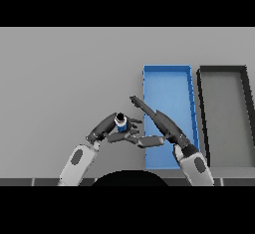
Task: Pick up the blue pipe and place it into the blue bin.
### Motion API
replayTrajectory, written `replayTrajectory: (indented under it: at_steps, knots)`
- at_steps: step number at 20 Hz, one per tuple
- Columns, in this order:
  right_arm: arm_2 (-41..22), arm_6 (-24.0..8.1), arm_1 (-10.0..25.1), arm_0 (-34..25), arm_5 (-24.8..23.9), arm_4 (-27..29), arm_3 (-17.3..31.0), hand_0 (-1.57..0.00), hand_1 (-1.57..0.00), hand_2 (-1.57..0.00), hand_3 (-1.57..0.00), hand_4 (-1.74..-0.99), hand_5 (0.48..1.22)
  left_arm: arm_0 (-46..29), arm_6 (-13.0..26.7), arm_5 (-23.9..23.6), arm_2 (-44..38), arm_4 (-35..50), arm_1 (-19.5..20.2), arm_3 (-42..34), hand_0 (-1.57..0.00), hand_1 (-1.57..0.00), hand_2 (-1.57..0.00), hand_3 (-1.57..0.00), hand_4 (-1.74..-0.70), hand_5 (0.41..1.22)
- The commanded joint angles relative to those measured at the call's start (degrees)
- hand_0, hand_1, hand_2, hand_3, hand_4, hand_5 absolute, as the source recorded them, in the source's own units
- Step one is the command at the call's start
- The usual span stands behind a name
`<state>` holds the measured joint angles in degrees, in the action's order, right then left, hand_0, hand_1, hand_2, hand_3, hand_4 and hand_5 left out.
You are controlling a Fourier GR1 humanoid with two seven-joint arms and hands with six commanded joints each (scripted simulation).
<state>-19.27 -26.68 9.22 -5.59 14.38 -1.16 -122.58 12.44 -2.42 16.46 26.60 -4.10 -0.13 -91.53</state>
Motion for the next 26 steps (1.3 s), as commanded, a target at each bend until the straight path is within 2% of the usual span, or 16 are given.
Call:
replayTrajectory:
  at_steps: [1, 3, 5, 9, 10, 12, 13, 14, 15, 16, 18, 21, 23, 26]
  knots:
    - [-0.63, -1.18, -0.25, -1.35, 0.90, 1.08, 0.00, 0.00, 0.00, -0.04, 0.00, -1.294, 0.560, 0.36, -0.44, 0.05, -0.32, -0.39, -0.20, 0.68, -1.57, -1.57, -1.57, -1.57, -1.47, 1.221]
    - [-1.66, -1.78, -0.95, -4.21, 1.75, 1.24, 1.74, 0.00, 0.00, -0.05, 0.00, -1.268, 0.555, 0.21, -1.41, 1.15, -0.83, -0.40, -0.06, 0.81, -1.57, -1.57, -1.57, -1.57, -1.46, 1.221]
    - [-2.15, -1.97, -1.61, -8.68, 2.10, 1.80, 2.62, 0.00, 0.00, -0.05, 0.00, -1.242, 0.551, 0.42, -0.39, 2.15, -1.64, 0.31, -0.61, 1.14, -1.57, -1.57, -1.57, -1.57, -1.46, 1.221]
    - [-2.14, -6.65, -2.12, -15.25, 2.83, 3.28, 4.23, -0.02, -0.03, -0.08, 0.00, -1.196, 0.526, -0.14, 0.49, 2.87, -2.32, -0.58, -1.62, 1.37, -1.57, -1.57, -1.57, -1.57, -1.47, 1.221]
    - [-2.05, -6.52, -2.01, -15.90, 3.43, 3.40, 5.12, -0.02, -0.03, -0.08, 0.00, -1.186, 0.521, -0.06, 0.42, 2.75, -2.28, -1.29, -2.16, 1.63, -1.57, -1.57, -1.57, -1.57, -1.47, 1.221]
    - [-1.89, -7.90, -2.96, -19.19, 3.56, 3.83, 7.04, -0.03, -0.06, -0.11, -0.01, -1.192, 0.507, -1.12, -0.37, 3.35, -2.32, -2.15, -1.84, 0.65, -1.57, -1.57, -1.57, -1.57, -1.47, 1.221]
    - [-2.67, -8.13, -3.54, -19.71, 4.08, 3.65, 8.25, -0.07, -0.11, -0.17, -0.04, -1.204, 0.497, -0.98, 0.87, 3.76, -3.00, -1.91, -1.84, 0.81, -1.57, -1.57, -1.57, -1.57, -1.47, 1.221]
    - [-2.84, -8.16, -3.65, -20.04, 4.42, 3.60, 8.85, -0.17, -0.22, -0.26, -0.13, -1.233, 0.487, -1.14, 0.69, 4.09, -3.00, -2.48, -1.91, 0.97, -1.57, -1.57, -1.57, -1.57, -1.46, 1.221]
    - [-2.91, -7.95, -3.80, -20.76, 5.11, 4.16, 9.39, -0.32, -0.36, -0.38, -0.24, -1.278, 0.485, -0.72, 1.02, 4.30, -3.48, -2.09, -2.48, 1.11, -1.57, -1.57, -1.57, -1.57, -1.52, 1.221]
    - [-2.48, -7.61, -3.50, -21.01, 5.74, 4.59, 10.01, -0.51, -0.53, -0.54, -0.40, -1.331, 0.489, -0.38, 3.29, 4.73, -3.82, -1.85, -2.46, 1.39, -1.57, -1.57, -1.57, -1.57, -1.56, 1.221]
    - [-3.12, -6.22, -4.56, -21.71, 5.44, 4.13, 10.96, -0.88, -0.88, -0.91, -0.76, -1.467, 0.518, -0.85, 4.32, 4.44, -3.32, -1.88, -2.15, 0.20, -1.57, -1.57, -1.57, -1.57, -1.62, 1.221]
    - [-3.03, -6.83, -6.08, -22.16, 4.65, 5.37, 11.94, -1.22, -1.22, -1.23, -1.02, -1.581, 0.650, -1.02, 1.97, 4.35, -3.69, -0.36, -3.05, 1.11, -1.57, -1.57, -1.57, -1.52, -1.68, 1.221]
    - [-3.91, -5.04, -6.24, -21.39, 3.77, 6.14, 12.30, -1.34, -1.34, -1.35, -1.19, -1.628, 0.856, -1.65, 0.77, 5.20, -3.63, 1.12, -3.37, 0.42, -1.57, -1.57, -1.57, -1.50, -1.70, 1.221]
    - [-5.18, -2.88, -4.93, -20.82, 2.53, 5.30, 12.14, -1.45, -1.45, -1.46, -1.36, -1.680, 1.034, -1.17, 1.07, 5.84, -3.93, 1.62, -3.83, 0.69, -1.57, -1.57, -1.57, -1.44, -1.72, 1.221]
